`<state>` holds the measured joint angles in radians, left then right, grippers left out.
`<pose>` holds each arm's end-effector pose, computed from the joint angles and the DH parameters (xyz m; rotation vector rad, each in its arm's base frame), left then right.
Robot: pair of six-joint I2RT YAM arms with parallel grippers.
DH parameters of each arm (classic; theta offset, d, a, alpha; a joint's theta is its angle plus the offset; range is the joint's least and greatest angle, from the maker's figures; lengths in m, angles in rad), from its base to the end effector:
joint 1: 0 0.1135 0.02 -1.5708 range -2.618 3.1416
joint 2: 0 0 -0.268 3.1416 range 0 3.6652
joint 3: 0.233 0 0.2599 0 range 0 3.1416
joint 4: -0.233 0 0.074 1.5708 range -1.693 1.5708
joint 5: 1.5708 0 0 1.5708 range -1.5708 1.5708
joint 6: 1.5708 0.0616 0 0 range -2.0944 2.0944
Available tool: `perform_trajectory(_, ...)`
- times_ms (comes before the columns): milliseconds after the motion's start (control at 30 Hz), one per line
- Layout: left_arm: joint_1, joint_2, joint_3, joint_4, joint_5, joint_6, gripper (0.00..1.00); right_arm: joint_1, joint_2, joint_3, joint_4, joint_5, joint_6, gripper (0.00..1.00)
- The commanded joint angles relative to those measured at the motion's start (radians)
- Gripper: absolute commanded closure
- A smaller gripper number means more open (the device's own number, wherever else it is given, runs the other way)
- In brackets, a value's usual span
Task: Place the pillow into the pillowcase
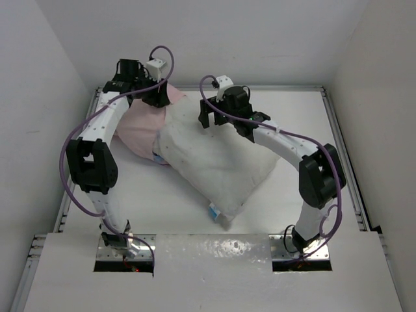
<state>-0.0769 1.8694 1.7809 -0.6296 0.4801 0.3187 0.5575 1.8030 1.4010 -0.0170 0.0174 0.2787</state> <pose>0.4494 -0.0632 0.3224 0.6757 2.1203 -0.4163 0.3924 0.2434 0.2754 -0.2704 2.0096 0.5185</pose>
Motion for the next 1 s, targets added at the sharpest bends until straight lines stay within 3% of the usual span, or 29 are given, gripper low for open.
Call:
perform_trajectory(0, -0.035, 0.043, 0.023, 0.035, -0.038, -0.040, 0.58, -0.021, 0.042, 0.015, -0.011, -0.126, 0.085, 0.01)
perform_trajectory(200, -0.035, 0.019, -0.026, 0.037, 0.041, 0.000, 0.74, -0.019, 0.119, 0.021, 0.026, -0.209, 0.146, 0.03)
perform_trajectory(333, -0.035, 0.014, -0.023, 0.007, 0.068, 0.026, 1.00, -0.001, 0.131, -0.014, 0.083, -0.251, 0.206, 0.09)
perform_trajectory(400, -0.035, 0.014, -0.012, -0.016, 0.072, 0.040, 1.00, 0.022, 0.133, -0.040, 0.118, -0.255, 0.232, 0.11)
perform_trajectory(533, -0.035, 0.025, 0.055, -0.076, 0.109, 0.074, 1.00, 0.061, 0.154, -0.017, 0.101, -0.258, 0.254, 0.28)
perform_trajectory(833, -0.038, 0.001, 0.094, -0.165, 0.115, 0.106, 1.00, 0.150, 0.113, -0.022, 0.063, -0.215, 0.235, 0.50)
perform_trajectory(967, -0.047, -0.004, 0.132, -0.186, 0.114, 0.122, 1.00, 0.163, 0.107, -0.027, 0.065, -0.223, 0.266, 0.51)
